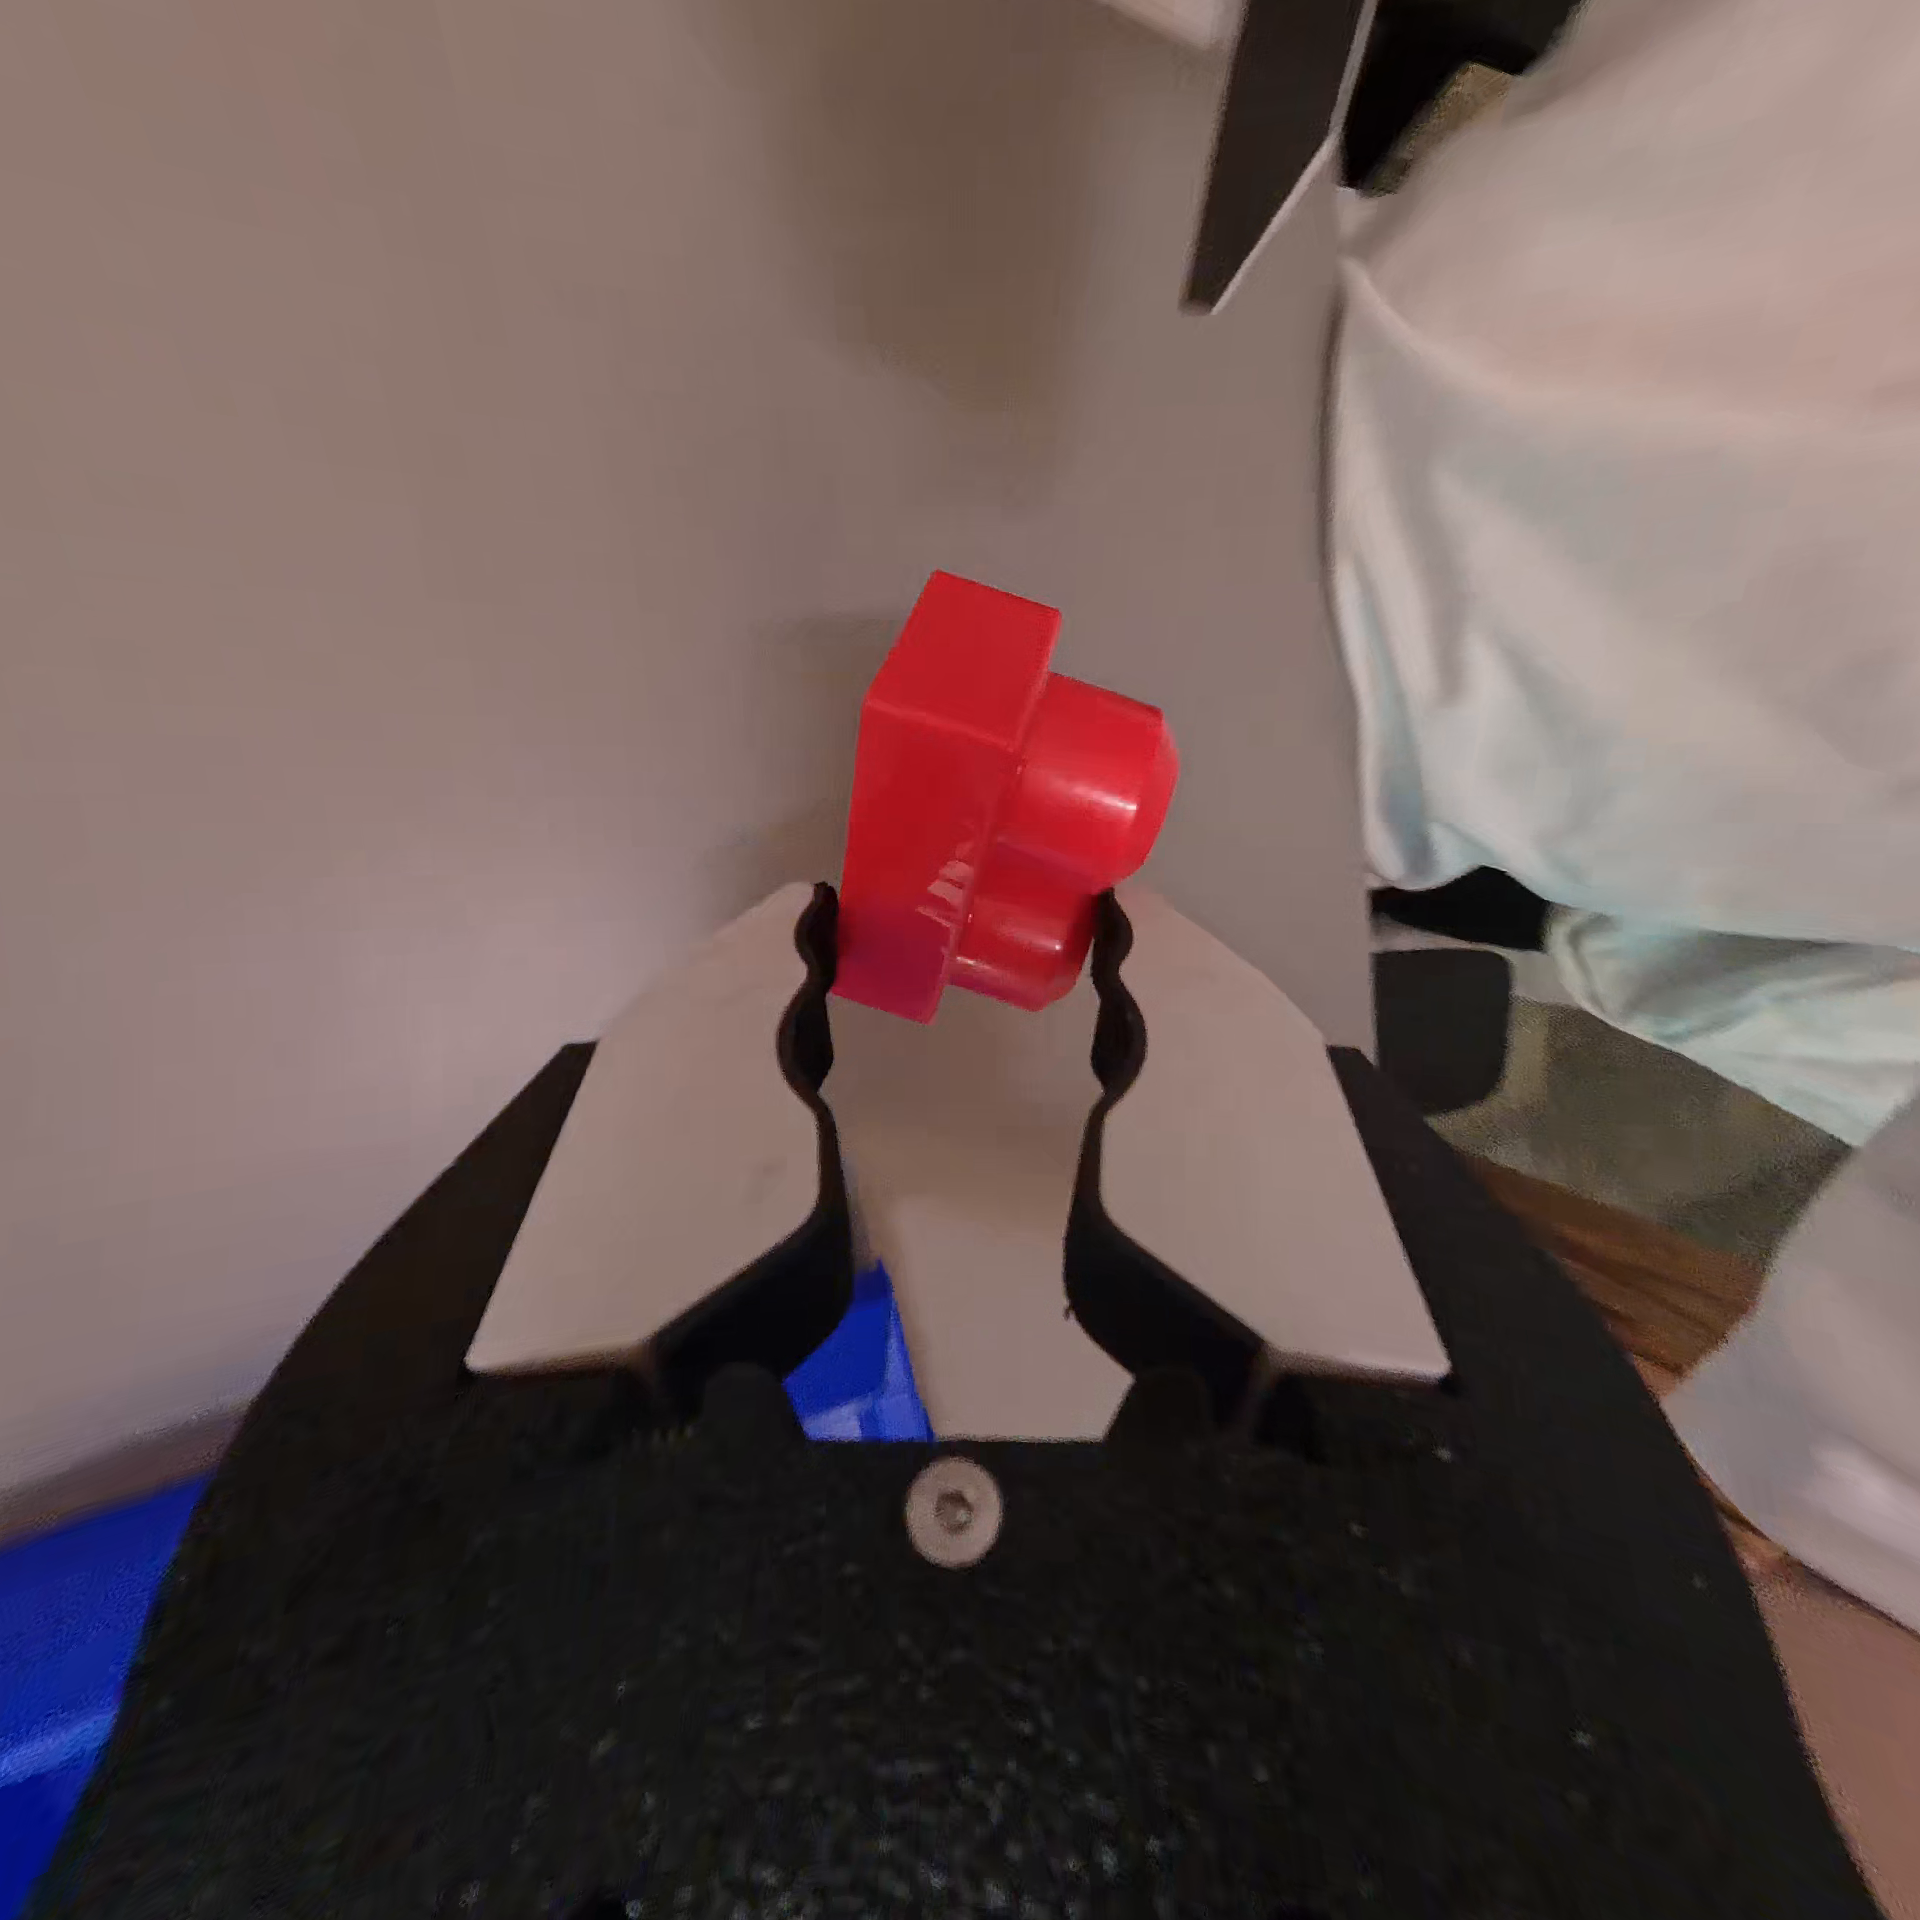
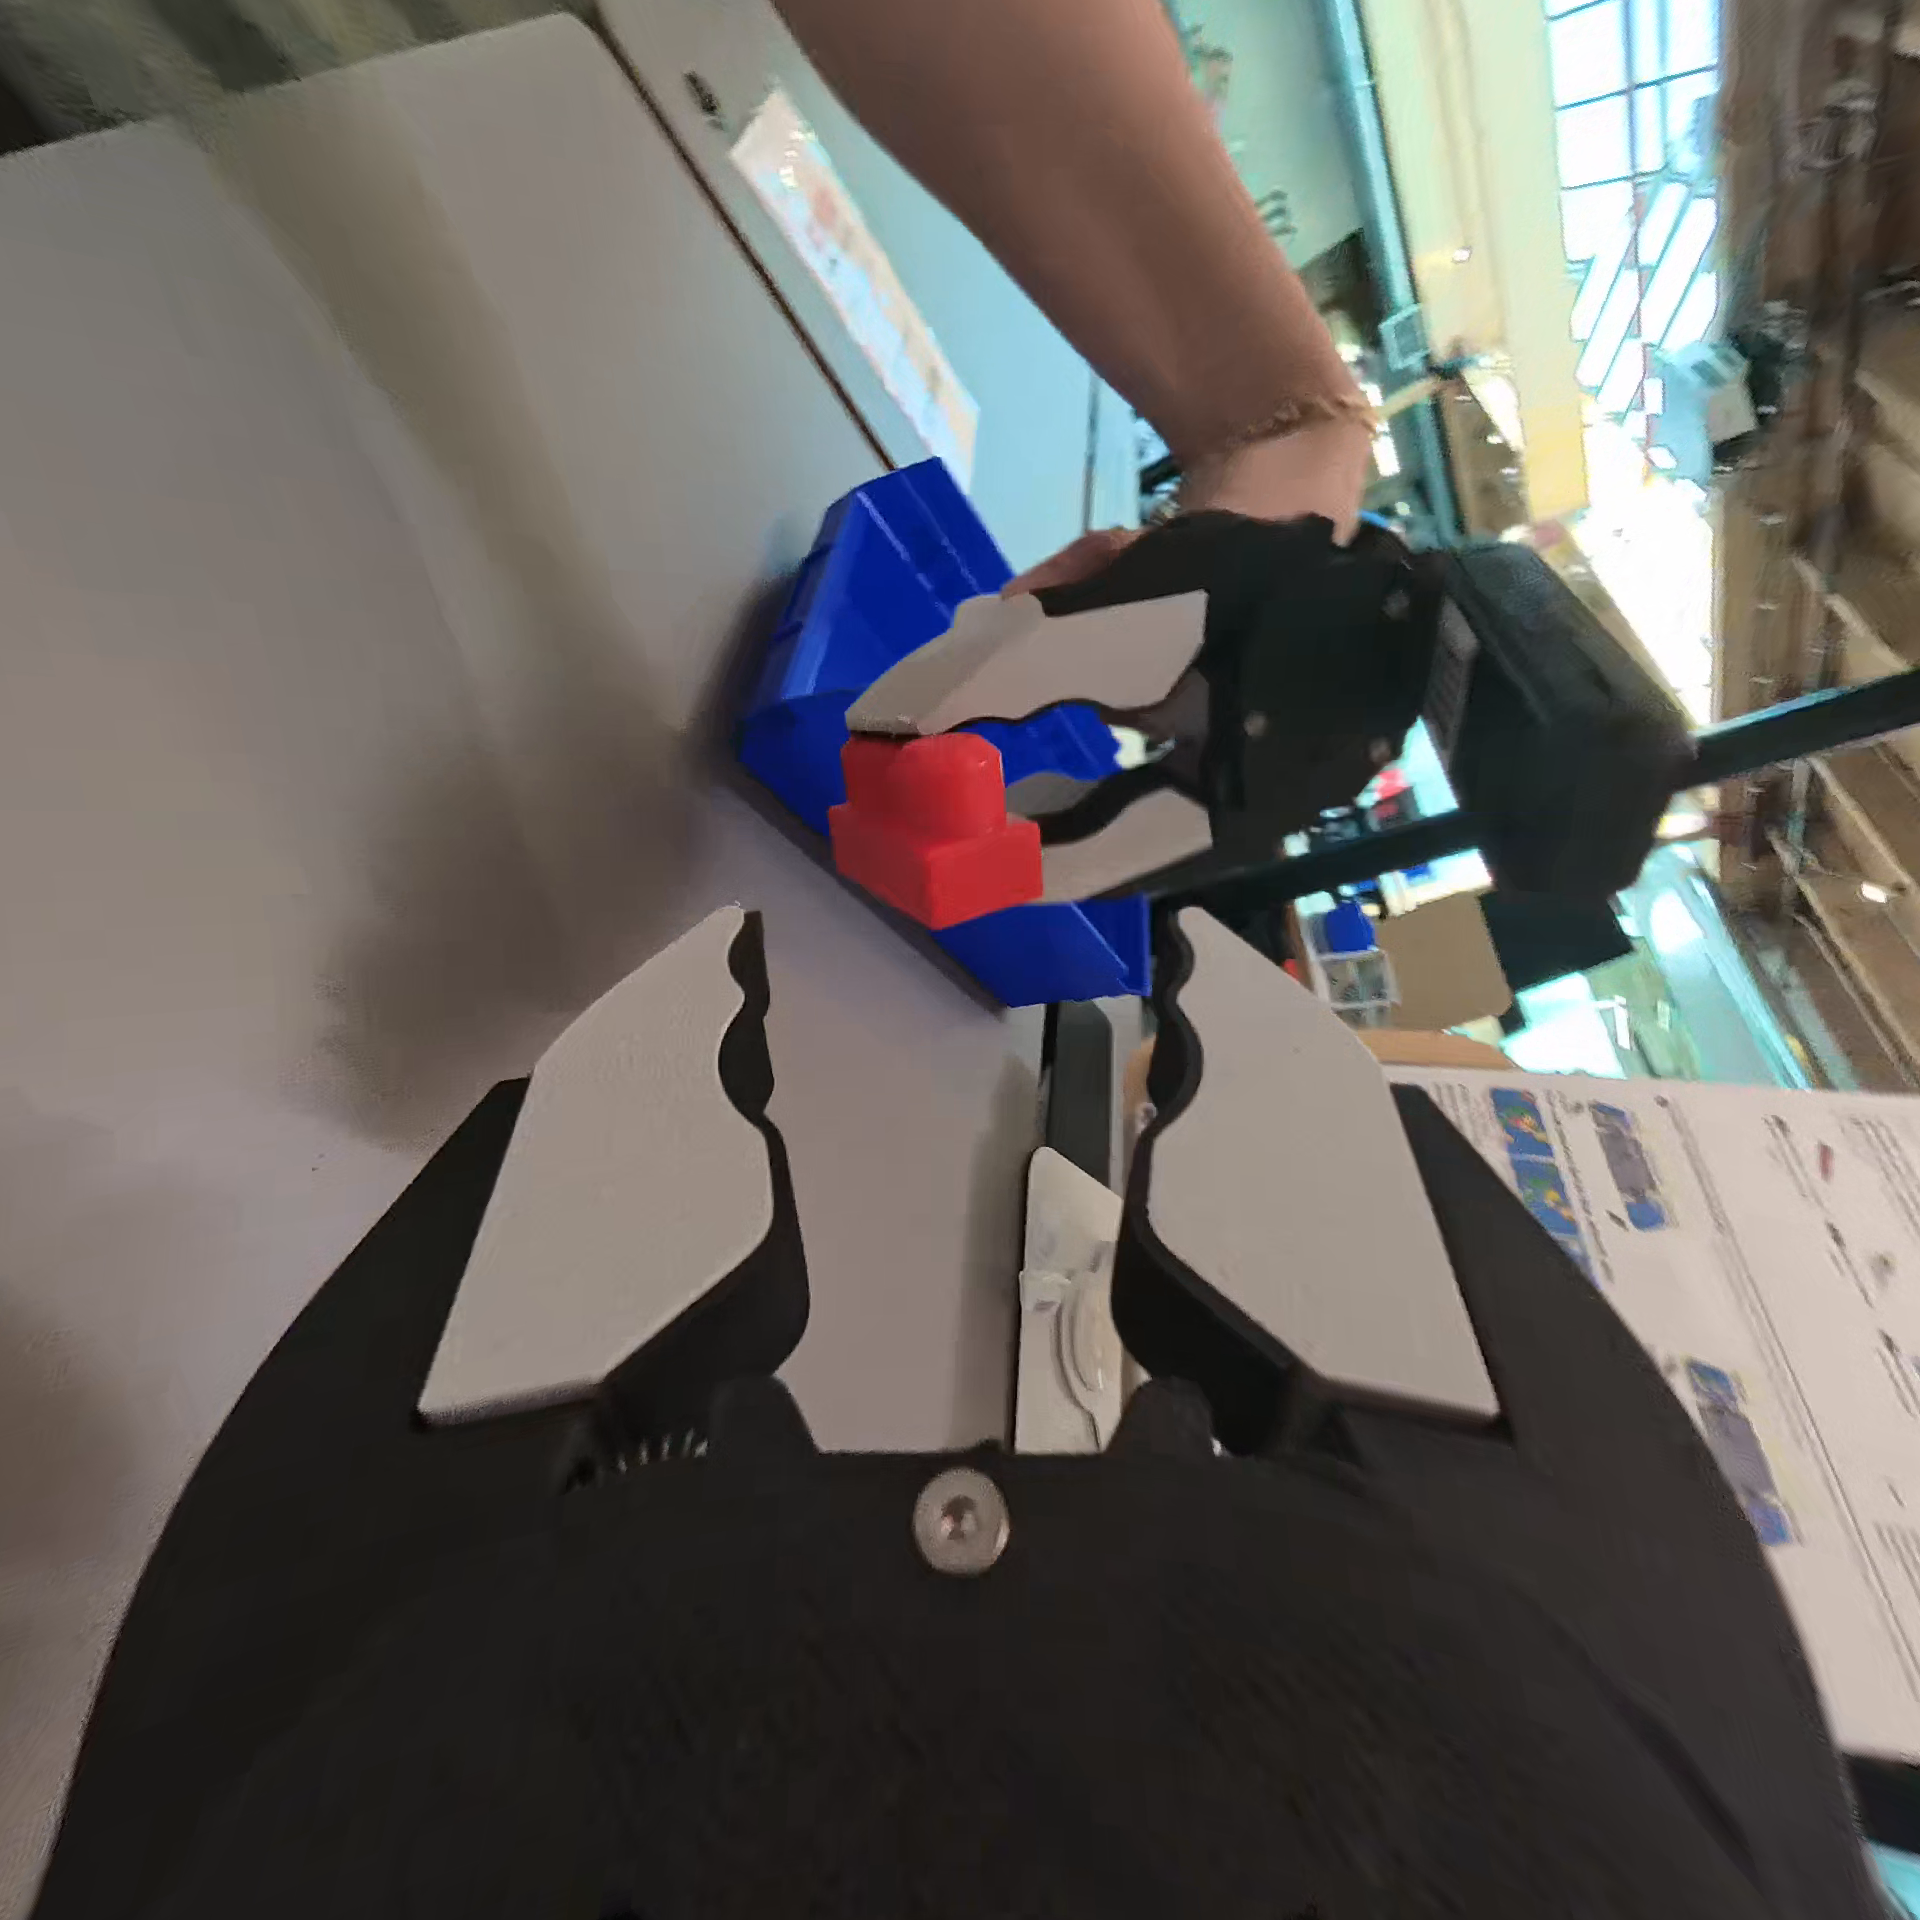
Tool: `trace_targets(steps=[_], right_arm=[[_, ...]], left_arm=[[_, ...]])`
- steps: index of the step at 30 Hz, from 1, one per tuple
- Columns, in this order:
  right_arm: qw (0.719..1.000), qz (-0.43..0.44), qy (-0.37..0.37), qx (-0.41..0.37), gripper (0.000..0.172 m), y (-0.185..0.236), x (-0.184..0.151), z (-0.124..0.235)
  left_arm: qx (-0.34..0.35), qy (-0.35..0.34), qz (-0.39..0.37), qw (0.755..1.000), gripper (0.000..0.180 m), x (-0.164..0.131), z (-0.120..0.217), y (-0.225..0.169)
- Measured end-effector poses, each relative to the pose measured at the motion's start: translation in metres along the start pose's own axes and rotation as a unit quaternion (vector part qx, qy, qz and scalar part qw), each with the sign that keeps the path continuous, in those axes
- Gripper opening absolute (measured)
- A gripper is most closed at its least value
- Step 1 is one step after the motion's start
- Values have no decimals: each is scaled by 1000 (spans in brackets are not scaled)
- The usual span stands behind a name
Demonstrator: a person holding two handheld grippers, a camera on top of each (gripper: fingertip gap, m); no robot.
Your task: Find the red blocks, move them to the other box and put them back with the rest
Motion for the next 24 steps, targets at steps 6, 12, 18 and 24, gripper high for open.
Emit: trace_targets(steps=[6, 12, 18, 24], right_arm=[[995, -14, -10, 98, 68, 14, 4, -11], [985, -55, -4, 162, 47, 33, -3, -11], [982, -88, 40, 165, 39, 42, -19, -16], [978, -196, 56, 37, 39, -1, -48, 18]], left_arm=[[-141, 20, -42, 989, 47, 32, -29, -16], [-208, 14, -46, 977, 47, 47, -42, -19], [-205, -1, -24, 978, 48, 44, -51, -8], [-76, -145, 19, 986, 80, 53, -26, 23]])
Point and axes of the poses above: each gripper's, where its closed fingertips meet, z back along the fingers, x out of its top, y = z × x across the jaws, the point moved 3 cm from there along z, back along the fingers, and after that the axes turned 1 degree about -y, right-handed, at the moved point
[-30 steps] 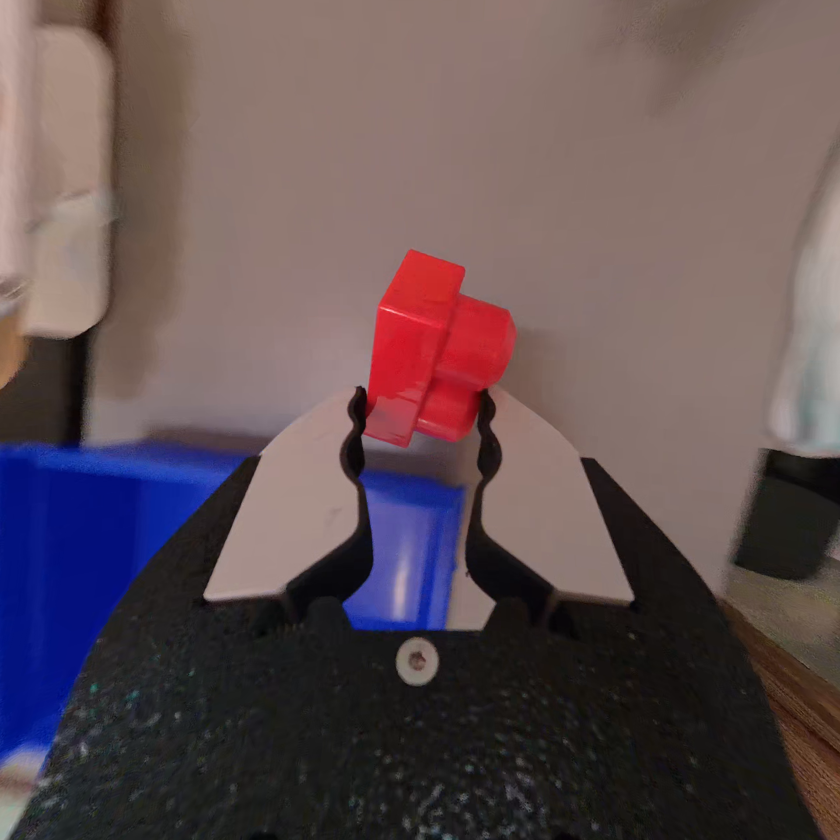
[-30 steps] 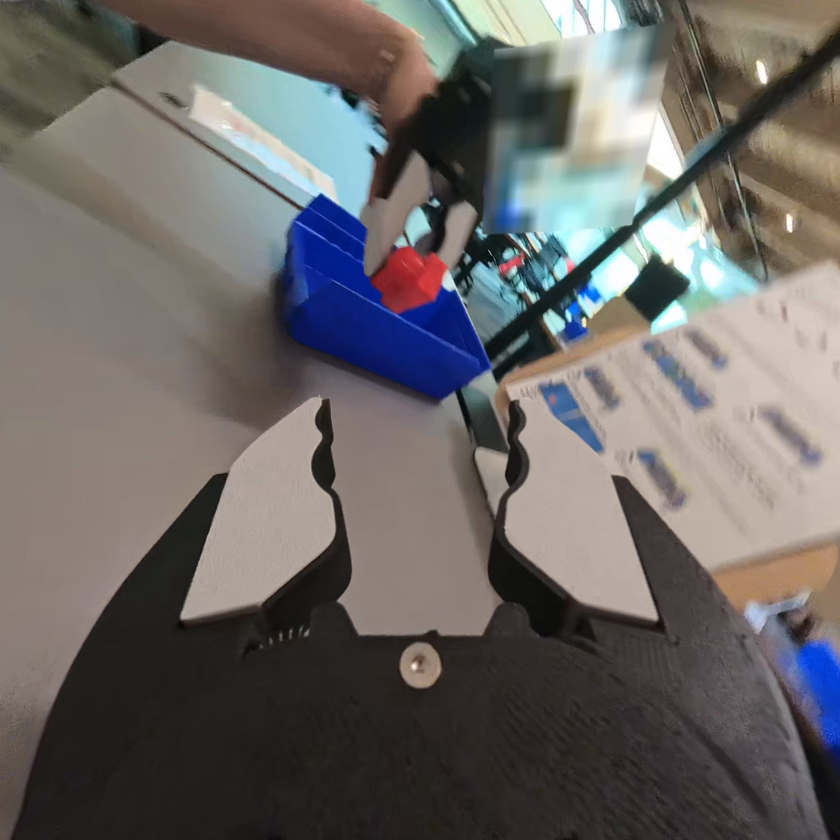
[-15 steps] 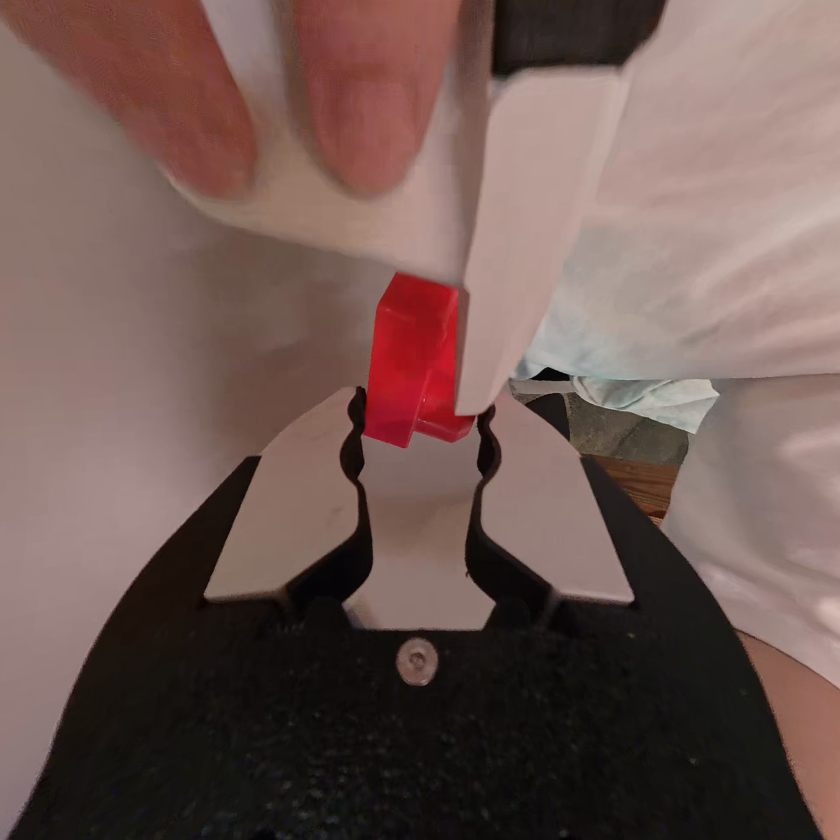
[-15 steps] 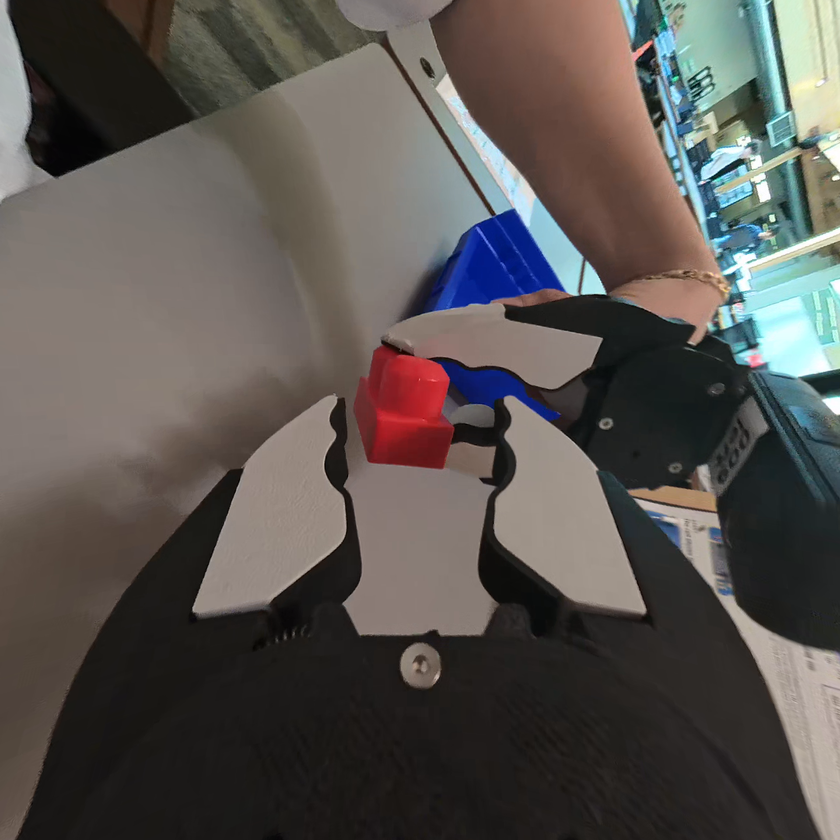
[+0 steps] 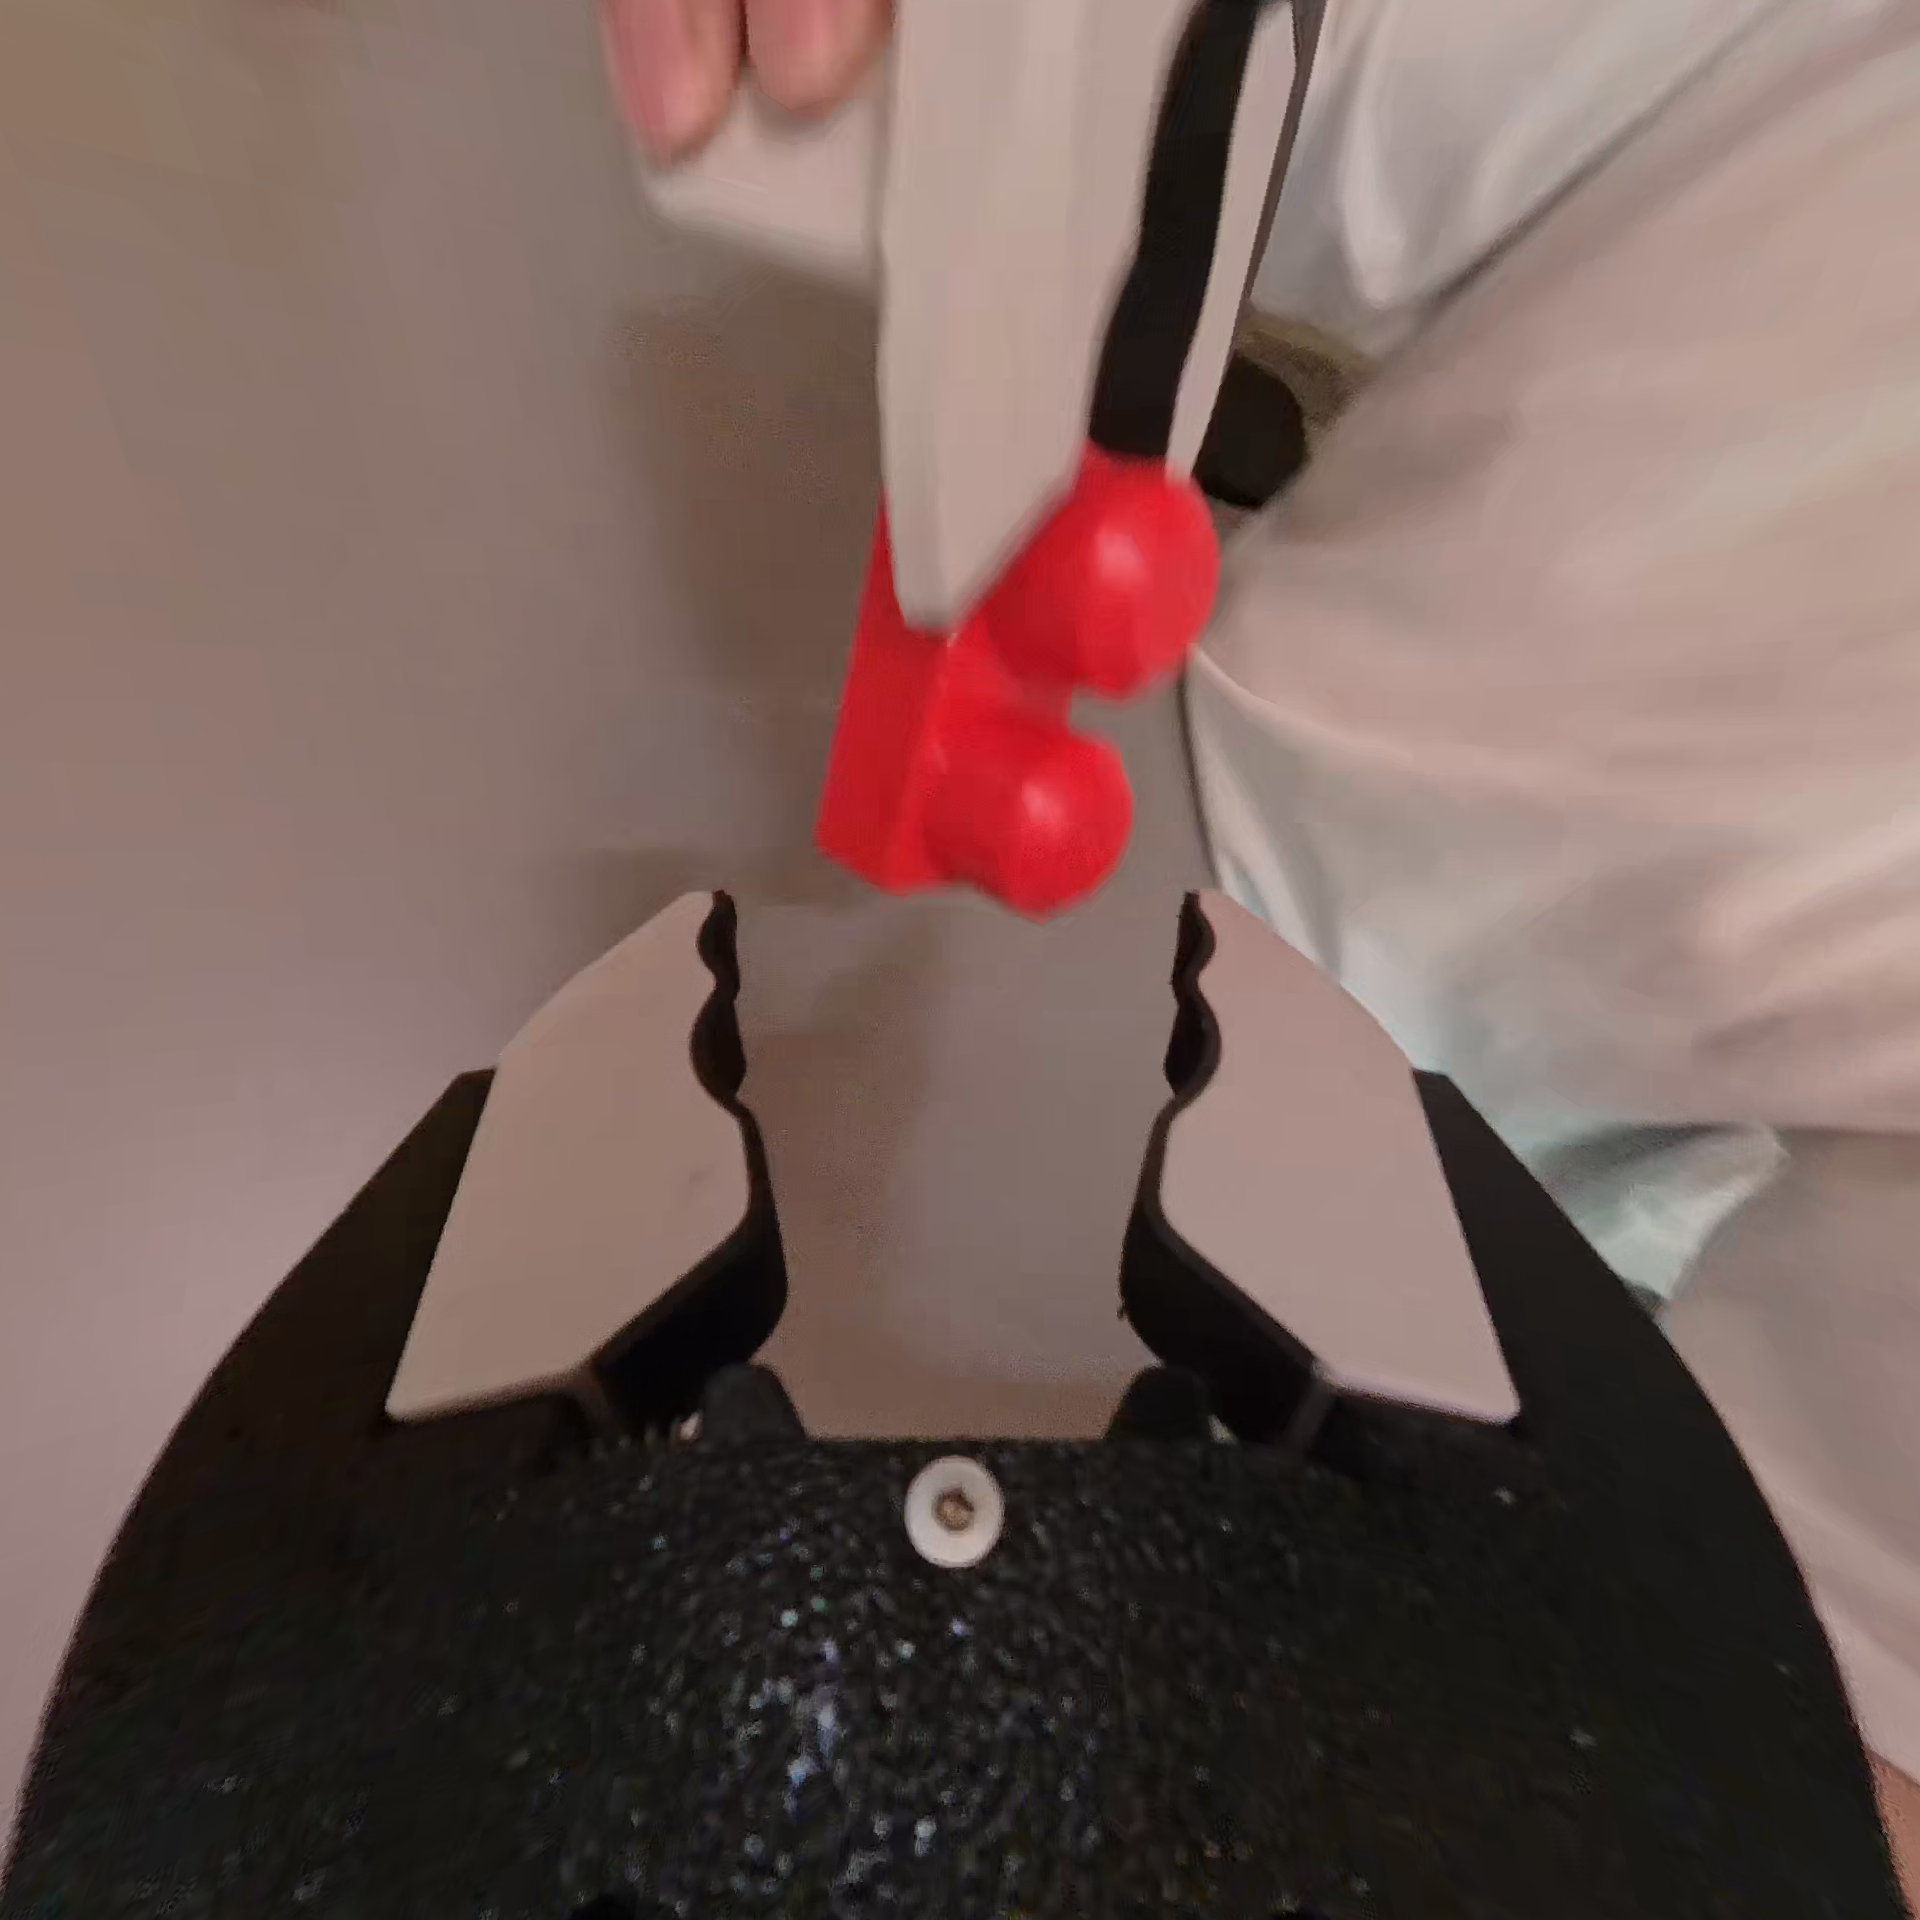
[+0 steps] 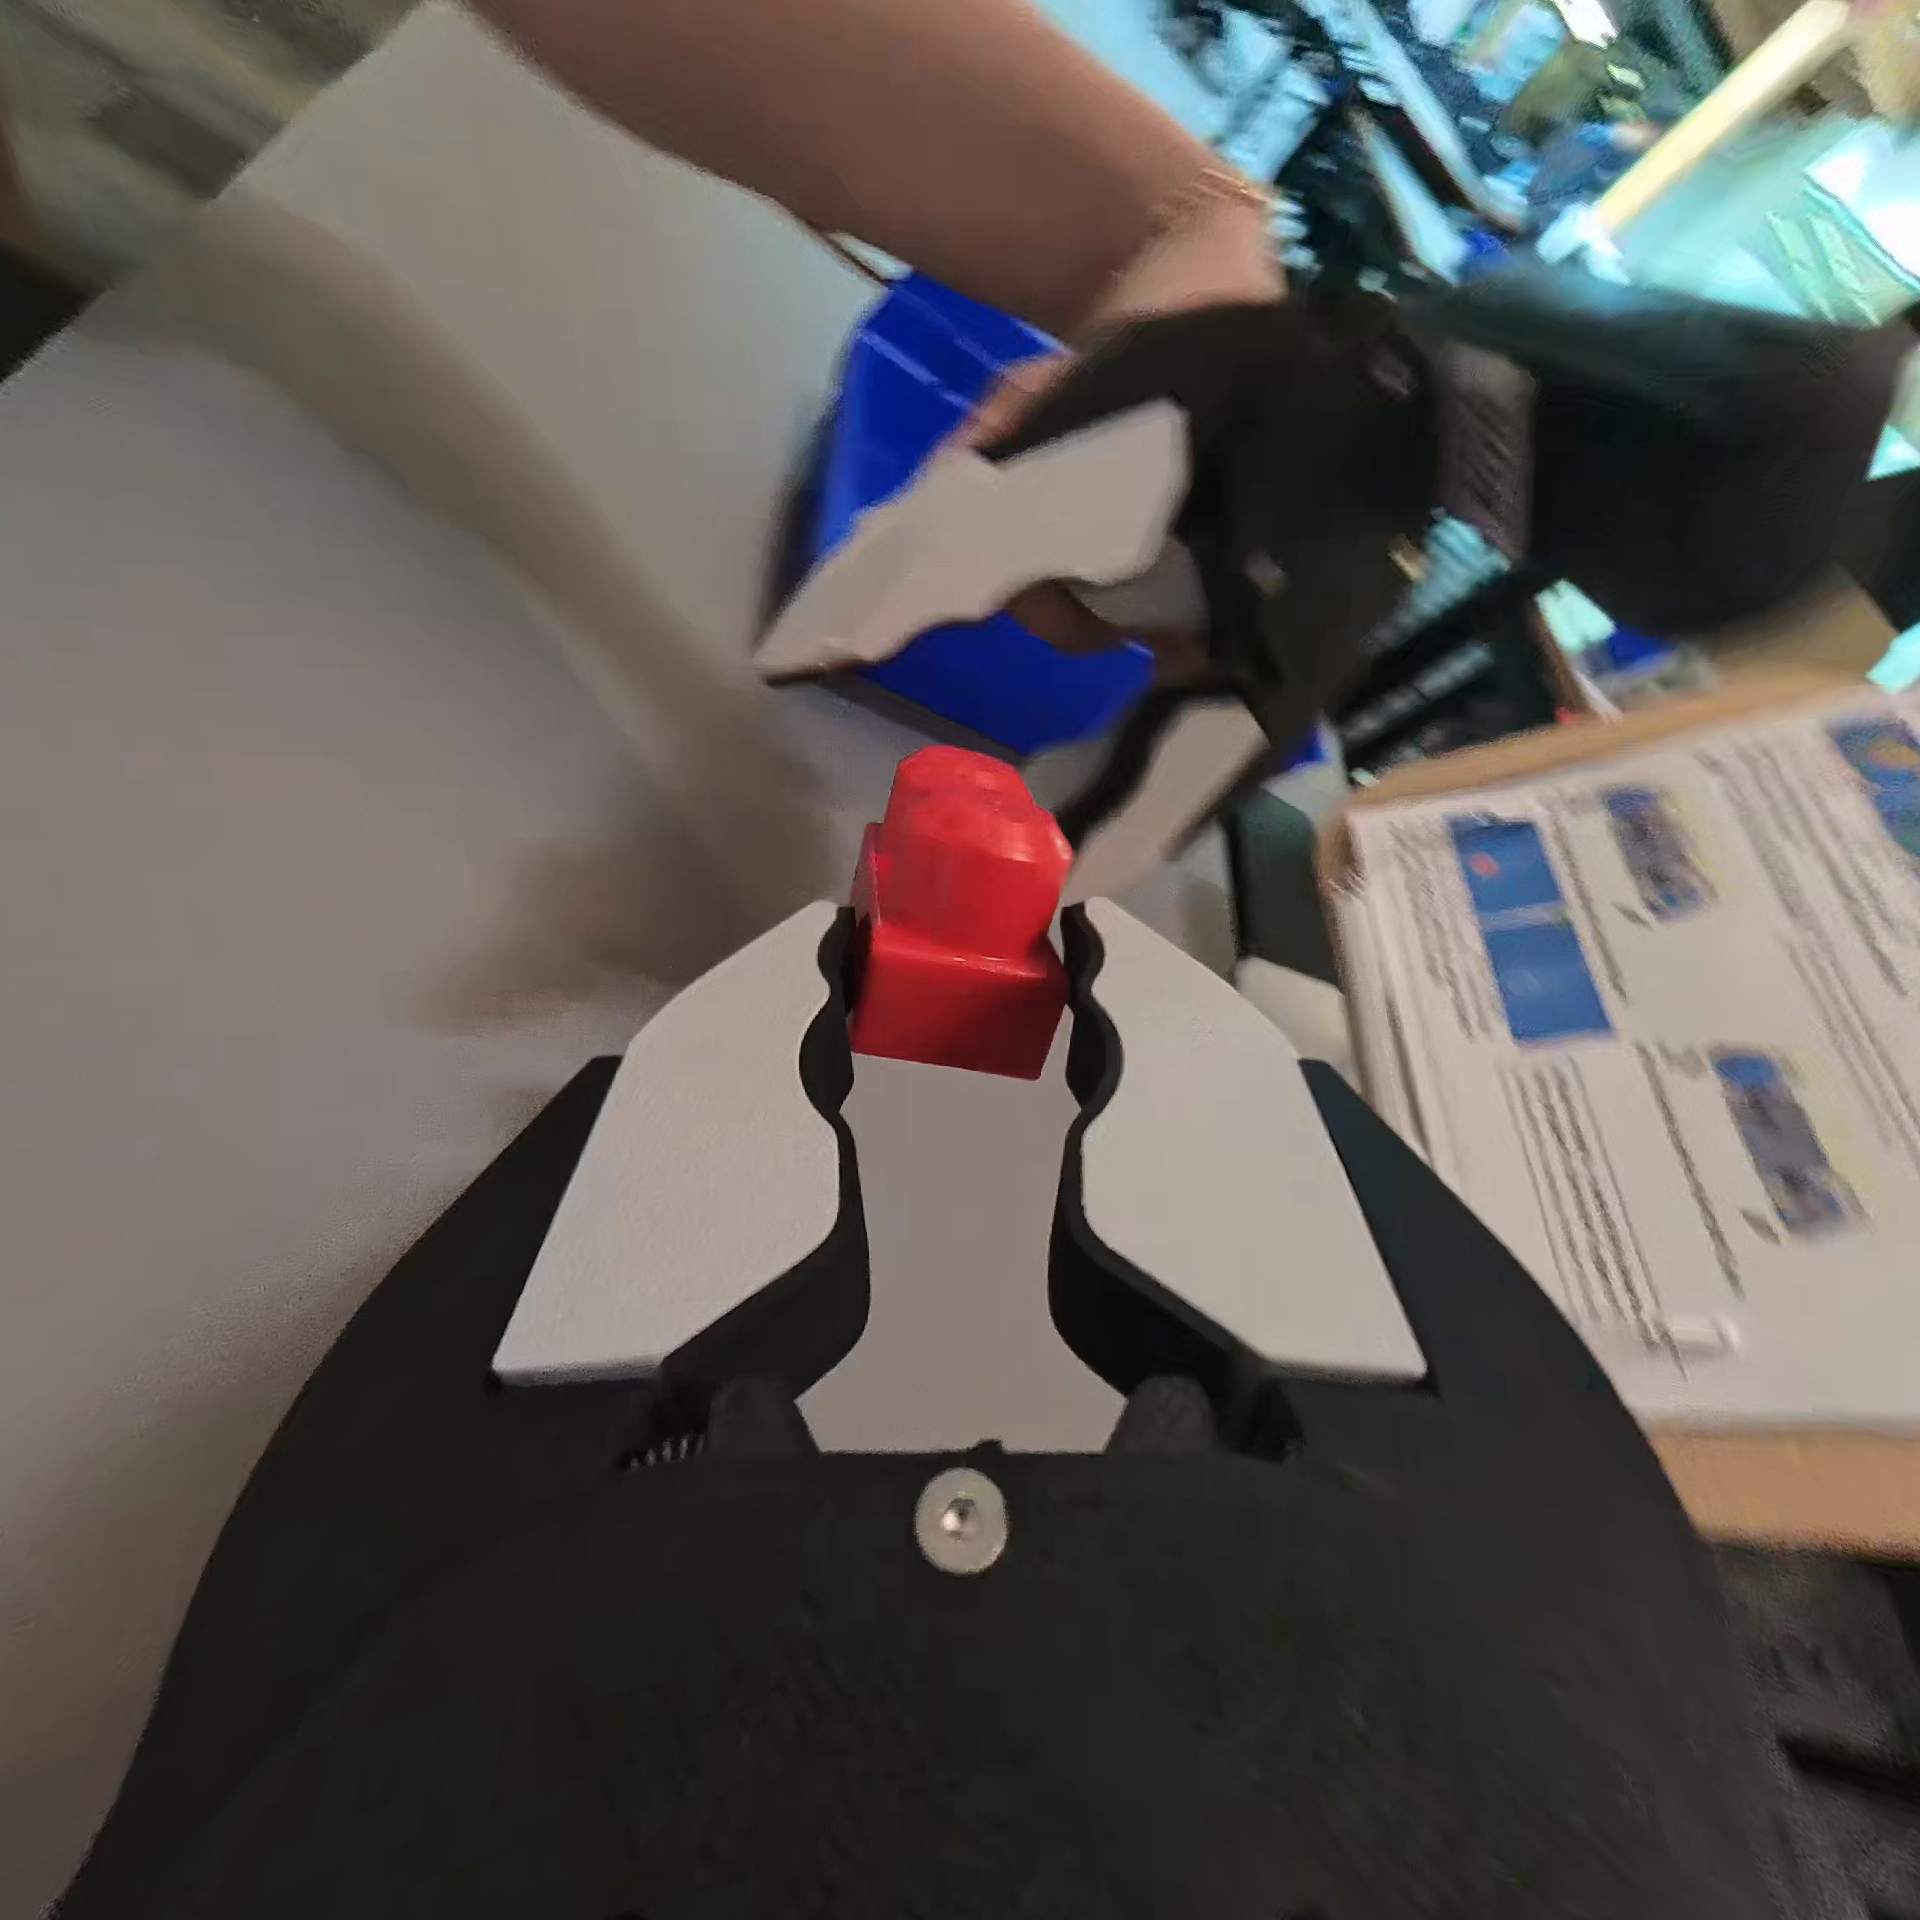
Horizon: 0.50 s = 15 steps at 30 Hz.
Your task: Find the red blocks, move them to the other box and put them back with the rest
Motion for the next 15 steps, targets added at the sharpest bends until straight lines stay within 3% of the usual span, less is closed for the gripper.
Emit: trace_targets(steps=[2, 5, 7, 10, 12, 15], right_arm=[[995, -59, 3, -83, 39, -31, -13, 30], [958, -161, 12, -237, 39, -81, -50, 94], [906, -229, 41, -353, 39, -111, -92, 150], [804, -304, 134, -494, 39, -132, -172, 234], [754, -341, 187, -530, 39, -134, -221, 274], [707, -392, 263, -526, 39, -127, -284, 305]], left_arm=[[103, -52, -10, 993, 84, 3, 21, 14], [269, -116, 14, 956, 84, -1, 51, 35], [337, -137, 31, 931, 83, -11, 59, 38], [399, -145, 37, 905, 80, -29, 54, 34], [423, -143, 36, 894, 78, -39, 45, 30], [440, -138, 35, 887, 75, -49, 27, 24]])
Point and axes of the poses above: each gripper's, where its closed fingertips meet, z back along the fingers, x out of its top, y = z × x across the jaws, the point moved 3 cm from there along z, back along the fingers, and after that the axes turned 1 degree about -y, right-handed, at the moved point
